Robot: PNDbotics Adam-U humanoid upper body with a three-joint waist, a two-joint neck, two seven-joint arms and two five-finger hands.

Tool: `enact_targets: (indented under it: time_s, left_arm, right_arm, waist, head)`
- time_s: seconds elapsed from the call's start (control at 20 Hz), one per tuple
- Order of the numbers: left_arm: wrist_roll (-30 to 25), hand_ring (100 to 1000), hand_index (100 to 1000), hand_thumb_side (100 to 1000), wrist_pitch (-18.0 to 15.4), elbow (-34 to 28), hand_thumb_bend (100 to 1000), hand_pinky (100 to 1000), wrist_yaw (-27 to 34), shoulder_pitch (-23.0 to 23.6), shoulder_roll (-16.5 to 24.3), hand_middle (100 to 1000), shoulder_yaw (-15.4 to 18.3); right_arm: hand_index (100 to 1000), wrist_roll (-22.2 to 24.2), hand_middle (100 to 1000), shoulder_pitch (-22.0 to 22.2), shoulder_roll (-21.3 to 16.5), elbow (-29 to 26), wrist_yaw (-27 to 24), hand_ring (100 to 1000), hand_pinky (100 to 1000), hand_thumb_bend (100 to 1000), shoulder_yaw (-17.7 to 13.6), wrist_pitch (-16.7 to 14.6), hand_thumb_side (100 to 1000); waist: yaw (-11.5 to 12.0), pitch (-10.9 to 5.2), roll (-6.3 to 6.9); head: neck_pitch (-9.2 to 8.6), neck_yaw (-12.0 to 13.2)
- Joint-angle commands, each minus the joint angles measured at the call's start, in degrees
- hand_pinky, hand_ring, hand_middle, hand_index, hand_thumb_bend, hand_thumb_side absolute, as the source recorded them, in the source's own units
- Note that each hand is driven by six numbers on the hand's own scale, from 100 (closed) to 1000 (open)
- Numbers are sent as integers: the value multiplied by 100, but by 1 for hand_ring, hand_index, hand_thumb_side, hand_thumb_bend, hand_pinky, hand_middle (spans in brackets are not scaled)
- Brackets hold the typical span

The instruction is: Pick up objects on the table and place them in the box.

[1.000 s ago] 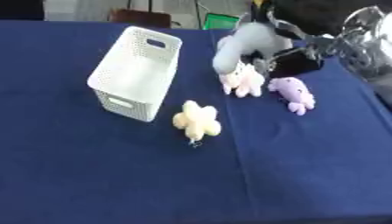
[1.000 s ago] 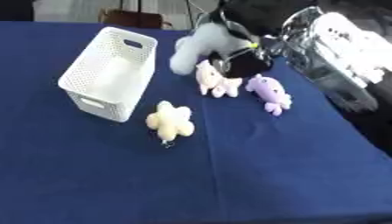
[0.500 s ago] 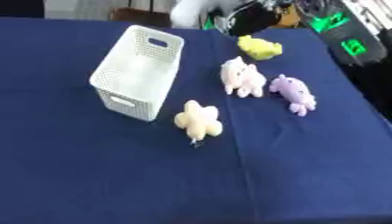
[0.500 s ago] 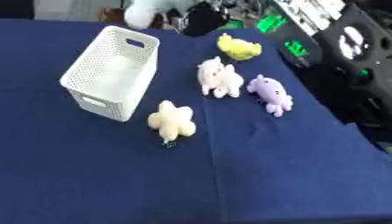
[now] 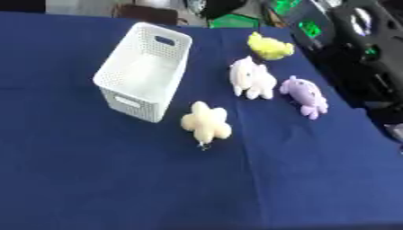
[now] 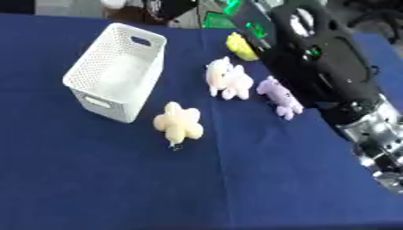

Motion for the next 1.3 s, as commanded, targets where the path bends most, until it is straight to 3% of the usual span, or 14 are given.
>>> enact_targets:
  time_s: [0.05, 0.75, 1.1, 1.3]
  left_arm:
    - [-13, 948, 851, 781, -49, -77, 100, 850, 49, -125, 129, 888, -5]
    - [-49, 949, 849, 771, -147, -77, 100, 848, 147, -488, 12, 887, -50]
    - [-32, 949, 849, 768, -130, -77, 100, 847, 144, -478, 18, 887, -28]
    - [-37, 948, 849, 766, -129, -77, 100, 847, 143, -473, 11, 887, -30]
  right_arm:
    - [503, -350, 358, -231, 190, 515, 227, 831, 874, 100, -184, -93, 518]
    - [501, -1679, 358, -431, 950, 2329, 725, 839, 885, 100, -631, -777, 557]
    - [534, -1663, 391, -433, 946, 2490, 753, 852, 886, 100, -688, -1044, 570]
    - [600, -1480, 463, -424, 936, 2486, 719, 884, 891, 100, -681, -1136, 666]
  waist:
    - [46, -68, 34]
    - [414, 211, -88]
    - [379, 197, -81]
    - [369, 185, -64]
  head:
    - [-102, -106]
    - [-284, -392]
    - [-261, -345]
    - [-256, -349]
